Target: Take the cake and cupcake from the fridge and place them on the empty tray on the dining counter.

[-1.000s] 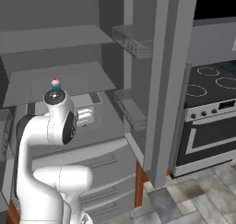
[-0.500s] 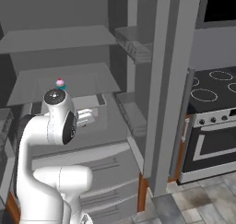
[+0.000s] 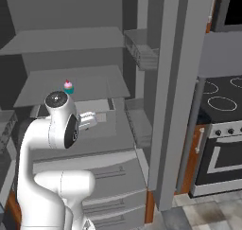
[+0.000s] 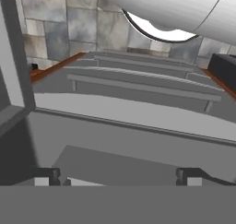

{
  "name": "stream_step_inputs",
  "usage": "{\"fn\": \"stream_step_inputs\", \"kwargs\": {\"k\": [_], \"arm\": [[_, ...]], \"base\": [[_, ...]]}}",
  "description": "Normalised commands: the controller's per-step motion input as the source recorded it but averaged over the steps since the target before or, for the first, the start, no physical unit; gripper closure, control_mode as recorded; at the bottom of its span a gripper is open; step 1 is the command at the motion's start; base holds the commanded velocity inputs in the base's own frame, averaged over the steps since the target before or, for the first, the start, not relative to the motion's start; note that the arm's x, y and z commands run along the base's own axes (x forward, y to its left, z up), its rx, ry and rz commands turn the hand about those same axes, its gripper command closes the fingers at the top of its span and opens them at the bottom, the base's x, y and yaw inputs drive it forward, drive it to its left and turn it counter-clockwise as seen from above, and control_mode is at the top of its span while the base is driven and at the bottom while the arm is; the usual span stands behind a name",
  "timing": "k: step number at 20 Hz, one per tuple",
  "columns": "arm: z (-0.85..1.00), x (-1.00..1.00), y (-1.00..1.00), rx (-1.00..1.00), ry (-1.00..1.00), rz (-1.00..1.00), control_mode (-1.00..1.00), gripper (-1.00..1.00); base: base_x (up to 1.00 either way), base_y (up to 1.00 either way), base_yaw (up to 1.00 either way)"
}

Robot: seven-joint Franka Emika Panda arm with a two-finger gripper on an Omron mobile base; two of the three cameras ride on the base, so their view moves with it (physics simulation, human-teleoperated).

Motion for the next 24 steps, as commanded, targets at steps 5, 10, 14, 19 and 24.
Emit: {"fn": "stream_step_inputs", "kwargs": {"k": [5, 10, 14, 19, 24], "arm": [[0.00, 0.00, 0.00, 0.00, 0.00, 0.00, 1.00, -1.00], [0.00, 0.00, 0.00, 0.00, 0.00, 0.00, 1.00, -1.00], [0.00, 0.00, 0.00, 0.00, 0.00, 0.00, 1.00, -1.00], [0.00, 0.00, 0.00, 0.00, 0.00, 0.00, 1.00, -1.00], [0.00, 0.09, -0.04, 0.00, -0.01, 0.02, -1.00, -1.00]], "base": [[0.17, 0.00, 0.29], [0.13, -0.02, 0.29], [0.12, -0.14, 0.23], [0.13, -0.16, 0.15], [0.00, 0.00, 0.00]]}}
